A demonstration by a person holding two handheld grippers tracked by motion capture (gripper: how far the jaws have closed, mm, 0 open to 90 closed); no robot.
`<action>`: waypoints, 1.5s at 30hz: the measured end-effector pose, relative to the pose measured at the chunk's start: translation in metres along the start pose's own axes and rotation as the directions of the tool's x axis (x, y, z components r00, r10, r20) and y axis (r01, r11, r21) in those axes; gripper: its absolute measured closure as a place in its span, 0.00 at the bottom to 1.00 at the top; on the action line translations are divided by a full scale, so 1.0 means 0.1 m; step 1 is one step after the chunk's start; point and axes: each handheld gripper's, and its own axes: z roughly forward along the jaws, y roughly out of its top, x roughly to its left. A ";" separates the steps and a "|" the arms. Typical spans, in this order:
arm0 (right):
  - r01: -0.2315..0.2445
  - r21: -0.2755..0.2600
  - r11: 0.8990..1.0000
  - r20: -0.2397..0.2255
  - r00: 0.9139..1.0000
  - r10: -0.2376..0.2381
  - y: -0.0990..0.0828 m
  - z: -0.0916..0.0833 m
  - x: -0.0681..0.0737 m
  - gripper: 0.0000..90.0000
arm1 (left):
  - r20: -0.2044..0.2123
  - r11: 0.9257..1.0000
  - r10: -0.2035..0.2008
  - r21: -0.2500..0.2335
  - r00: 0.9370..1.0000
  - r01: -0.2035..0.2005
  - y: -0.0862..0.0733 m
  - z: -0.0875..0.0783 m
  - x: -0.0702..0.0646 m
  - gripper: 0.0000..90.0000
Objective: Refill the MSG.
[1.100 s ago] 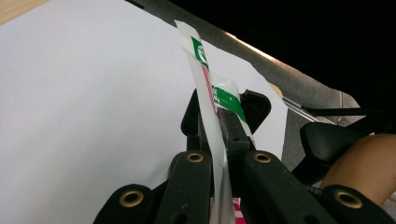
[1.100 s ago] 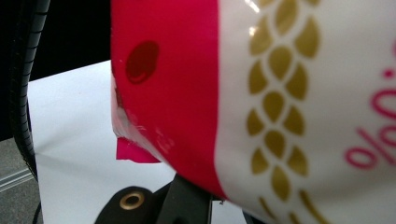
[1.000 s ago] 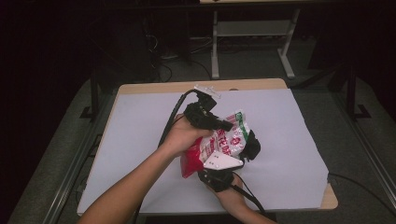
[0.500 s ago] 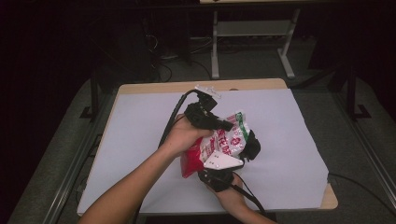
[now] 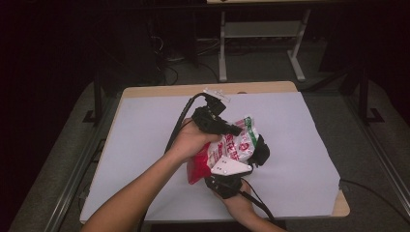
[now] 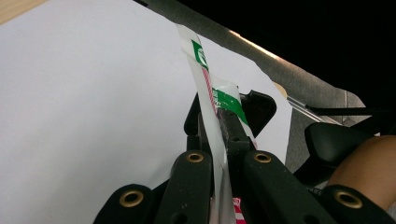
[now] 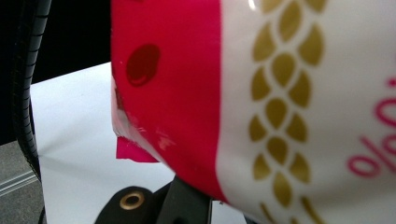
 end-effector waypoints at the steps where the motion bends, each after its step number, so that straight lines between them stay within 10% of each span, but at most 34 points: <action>1: 0.000 0.000 1.000 0.000 1.000 0.000 0.00 0.00 0.00 1.00 | 0.000 1.000 0.000 0.000 1.000 0.000 0.00 0.00 0.00 1.00; 45: -0.002 0.001 1.000 0.002 1.000 0.002 -0.01 0.01 0.00 1.00 | -0.010 1.000 -0.001 0.024 1.000 0.001 0.02 0.06 0.00 1.00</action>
